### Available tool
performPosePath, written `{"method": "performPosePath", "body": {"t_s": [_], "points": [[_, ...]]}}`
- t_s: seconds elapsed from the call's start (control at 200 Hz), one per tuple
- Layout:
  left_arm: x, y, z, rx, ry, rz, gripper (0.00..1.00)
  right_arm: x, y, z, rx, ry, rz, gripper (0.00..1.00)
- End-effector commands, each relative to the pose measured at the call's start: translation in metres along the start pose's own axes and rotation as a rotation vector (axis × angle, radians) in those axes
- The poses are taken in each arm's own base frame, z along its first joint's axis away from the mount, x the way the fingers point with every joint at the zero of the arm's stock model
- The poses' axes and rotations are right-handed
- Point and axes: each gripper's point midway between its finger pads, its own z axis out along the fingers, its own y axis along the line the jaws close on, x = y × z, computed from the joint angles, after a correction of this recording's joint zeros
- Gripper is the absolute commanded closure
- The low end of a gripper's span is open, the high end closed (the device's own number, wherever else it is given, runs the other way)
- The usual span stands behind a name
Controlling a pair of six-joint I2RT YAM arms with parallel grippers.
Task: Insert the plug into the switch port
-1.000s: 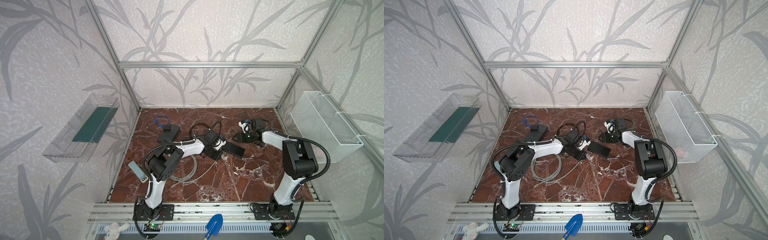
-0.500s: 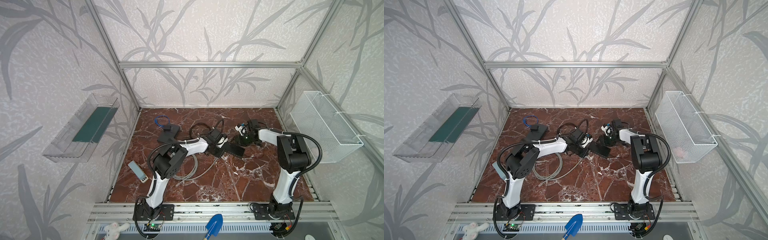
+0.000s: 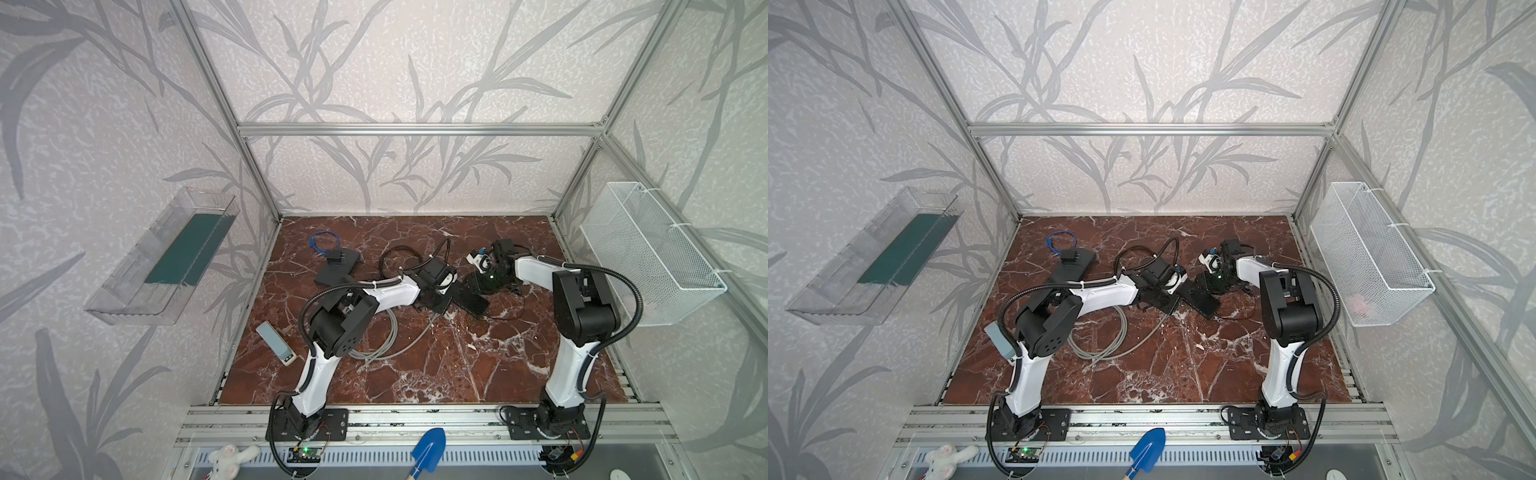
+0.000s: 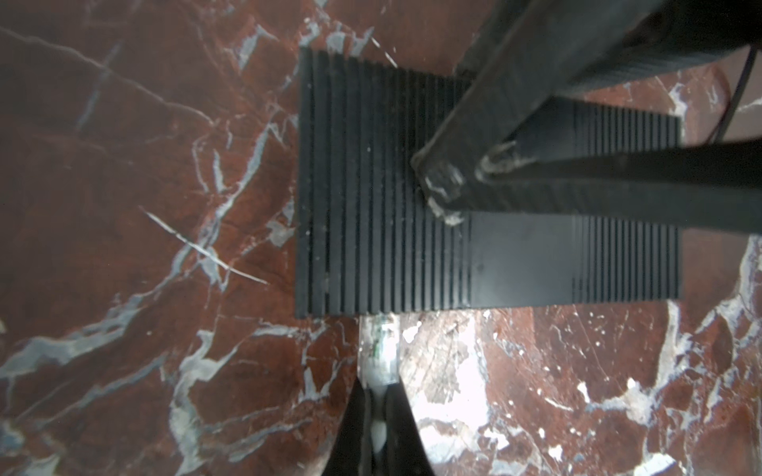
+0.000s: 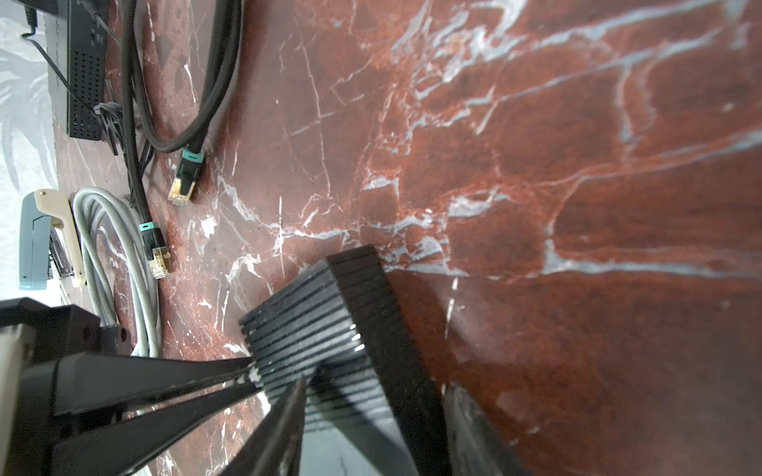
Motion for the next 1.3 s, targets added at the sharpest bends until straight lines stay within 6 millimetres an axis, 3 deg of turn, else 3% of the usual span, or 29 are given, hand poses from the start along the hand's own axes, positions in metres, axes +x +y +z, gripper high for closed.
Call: {"method": "performPosePath", "body": {"t_s": [0.0,0.485,0.665,1.295], "points": [[0.021,0.015,0.011,-0.070,0.074,-0.029,0.97,0.015,-0.003,0.010,-0.009,0.076,0.035,0.46],[0.033,0.032,-0.003,-0.155,0.132,0.021,0.98,0.007,-0.010,0.015,0.037,0.102,0.039,0.48],[0.035,0.031,0.002,-0.141,0.166,0.033,0.98,0.007,-0.007,0.017,0.044,0.112,0.021,0.48],[0.011,0.021,0.013,-0.073,0.114,0.125,0.98,0.013,0.000,0.026,0.009,0.144,0.023,0.49]]}}
